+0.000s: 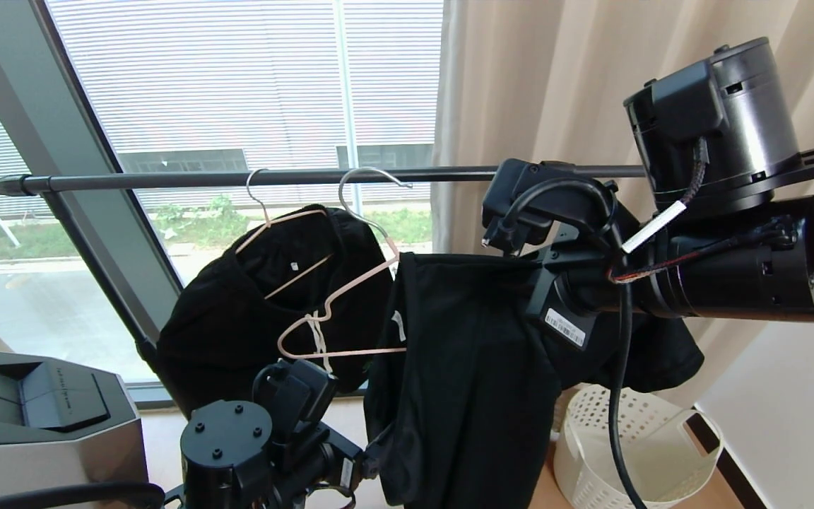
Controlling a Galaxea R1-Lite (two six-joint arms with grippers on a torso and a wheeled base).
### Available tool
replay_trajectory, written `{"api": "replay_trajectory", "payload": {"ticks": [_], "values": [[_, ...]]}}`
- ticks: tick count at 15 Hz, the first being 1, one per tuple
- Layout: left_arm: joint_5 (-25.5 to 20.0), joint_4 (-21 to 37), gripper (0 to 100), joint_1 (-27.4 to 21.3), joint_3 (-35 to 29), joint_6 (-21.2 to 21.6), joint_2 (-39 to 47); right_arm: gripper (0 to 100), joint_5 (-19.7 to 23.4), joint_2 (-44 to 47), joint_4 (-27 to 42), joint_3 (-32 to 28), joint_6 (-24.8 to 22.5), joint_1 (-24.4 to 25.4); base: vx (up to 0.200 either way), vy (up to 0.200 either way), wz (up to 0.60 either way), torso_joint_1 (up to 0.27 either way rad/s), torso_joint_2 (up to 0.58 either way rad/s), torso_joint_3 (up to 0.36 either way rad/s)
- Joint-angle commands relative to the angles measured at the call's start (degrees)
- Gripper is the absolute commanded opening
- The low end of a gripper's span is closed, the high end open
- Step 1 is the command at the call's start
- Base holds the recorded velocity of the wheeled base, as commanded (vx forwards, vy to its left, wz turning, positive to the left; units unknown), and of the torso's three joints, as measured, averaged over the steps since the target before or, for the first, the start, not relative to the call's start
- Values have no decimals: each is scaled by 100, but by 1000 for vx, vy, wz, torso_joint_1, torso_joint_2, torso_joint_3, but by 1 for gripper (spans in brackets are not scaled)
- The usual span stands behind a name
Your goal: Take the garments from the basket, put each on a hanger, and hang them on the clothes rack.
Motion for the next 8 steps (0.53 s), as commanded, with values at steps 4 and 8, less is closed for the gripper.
{"api": "replay_trajectory", "payload": {"ticks": [4,8], "values": [[4,-6,100,-15,16,2,77,0,-43,55,-10,-4,94,1,0,0,0,0,0,0],[-5,-6,0,-15,16,-7,130,0,-43,46,-10,14,138,1,0,0,0,0,0,0]]}}
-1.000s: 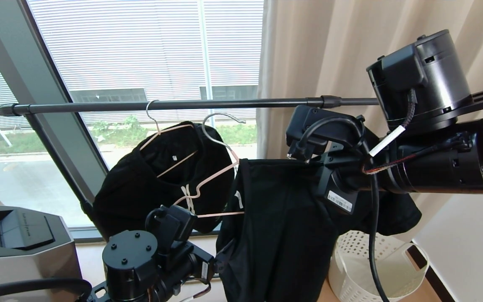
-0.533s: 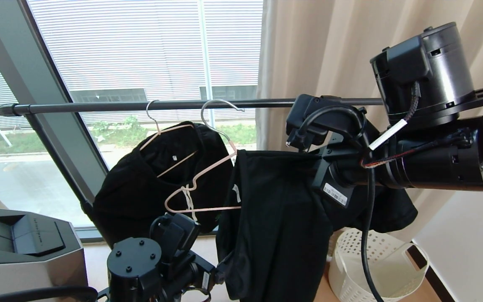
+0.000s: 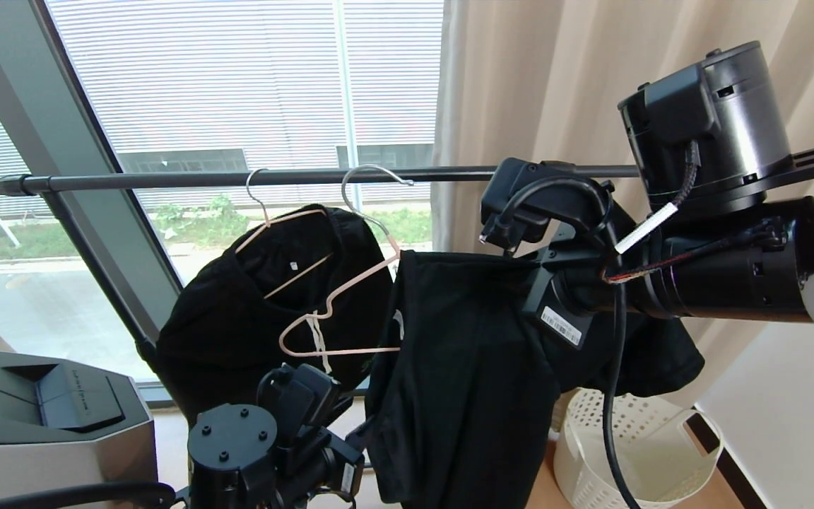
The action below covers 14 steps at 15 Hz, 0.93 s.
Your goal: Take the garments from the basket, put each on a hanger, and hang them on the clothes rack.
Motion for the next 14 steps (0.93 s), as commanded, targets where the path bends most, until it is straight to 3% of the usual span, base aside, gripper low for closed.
{"api": "replay_trajectory", "payload": {"ticks": [1,4,9,12,14], "values": [[-1,-6,0,7,-2,-3,12,0,5,-12,10,31,3,-8,0,0,0,0,0,0],[-1,-6,0,104,-11,-12,-23,0,-4,-135,10,154,267,-25,0,0,0,0,0,0],[-19,-6,0,323,-19,14,-190,0,58,-495,10,576,311,-254,0,0,0,0,0,0],[-54,-6,0,710,-28,173,-453,0,383,-856,-219,1209,539,-324,0,0,0,0,0,0],[-54,-6,0,868,-37,181,-453,0,523,-1040,-887,1850,548,-421,0,0,0,0,0,0]]}}
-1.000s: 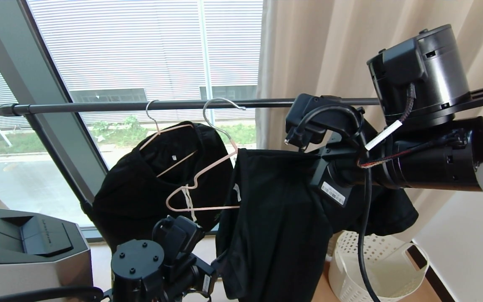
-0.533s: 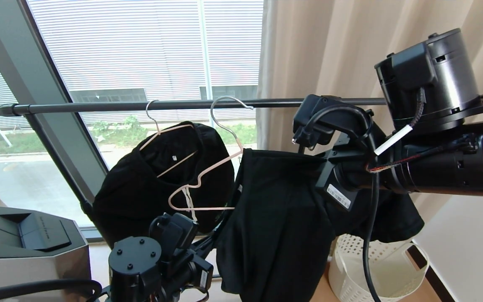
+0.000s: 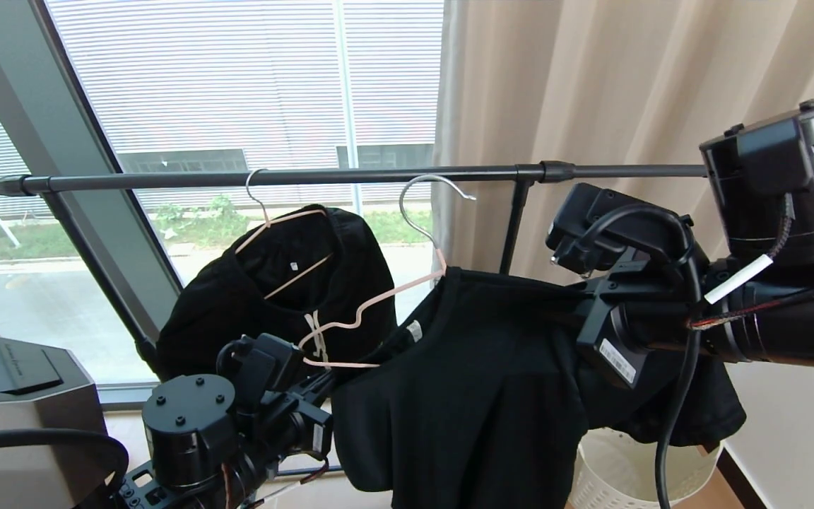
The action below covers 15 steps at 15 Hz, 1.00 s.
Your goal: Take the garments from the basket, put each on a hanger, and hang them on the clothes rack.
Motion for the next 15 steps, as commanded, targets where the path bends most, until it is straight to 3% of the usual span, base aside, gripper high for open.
{"api": "replay_trajectory", "payload": {"ticks": [1,5,15], "values": [[-5,-6,0,154,-19,-3,-67,0,192,-365,-591,791,5,-81,0,0,0,0,0,0],[-102,-6,0,242,-28,59,-76,0,509,-541,-1453,1626,-12,-222,0,0,0,0,0,0],[-313,-6,0,646,-36,235,-453,0,614,-611,-1461,1732,-100,-705,0,0,0,0,0,0]]}}
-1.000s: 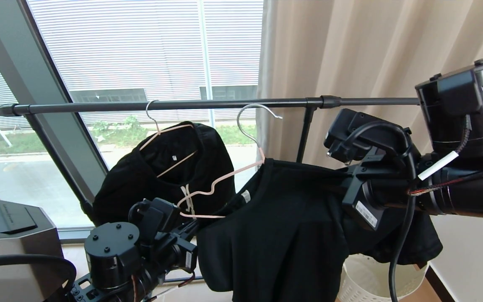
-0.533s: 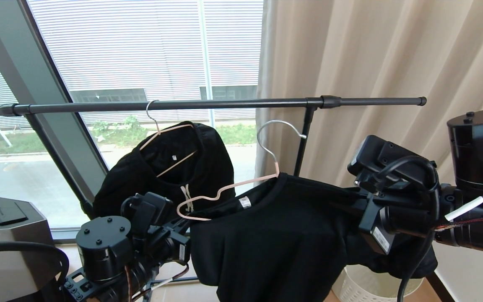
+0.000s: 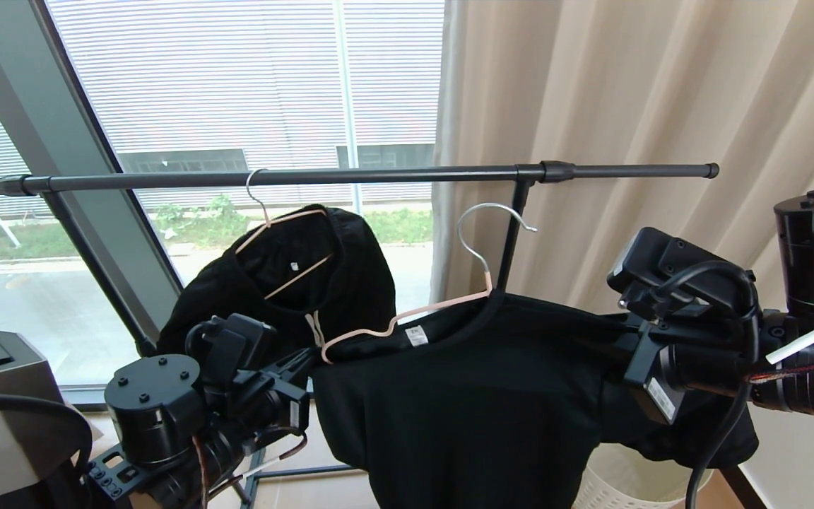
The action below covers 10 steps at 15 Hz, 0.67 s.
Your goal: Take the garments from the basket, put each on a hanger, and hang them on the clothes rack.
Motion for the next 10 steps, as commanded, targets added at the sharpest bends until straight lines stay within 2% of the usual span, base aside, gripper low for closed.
{"api": "replay_trajectory", "payload": {"ticks": [1,6,10], "values": [[-25,-6,0,62,0,19,-193,0,-6,47,-8,17,-12,-19,0,0,0,0,0,0],[-43,-6,0,98,-35,133,-413,0,3,161,-26,17,-12,-19,0,0,0,0,0,0],[-25,-6,0,-210,35,133,-729,0,91,390,-342,78,58,43,0,0,0,0,0,0]]}}
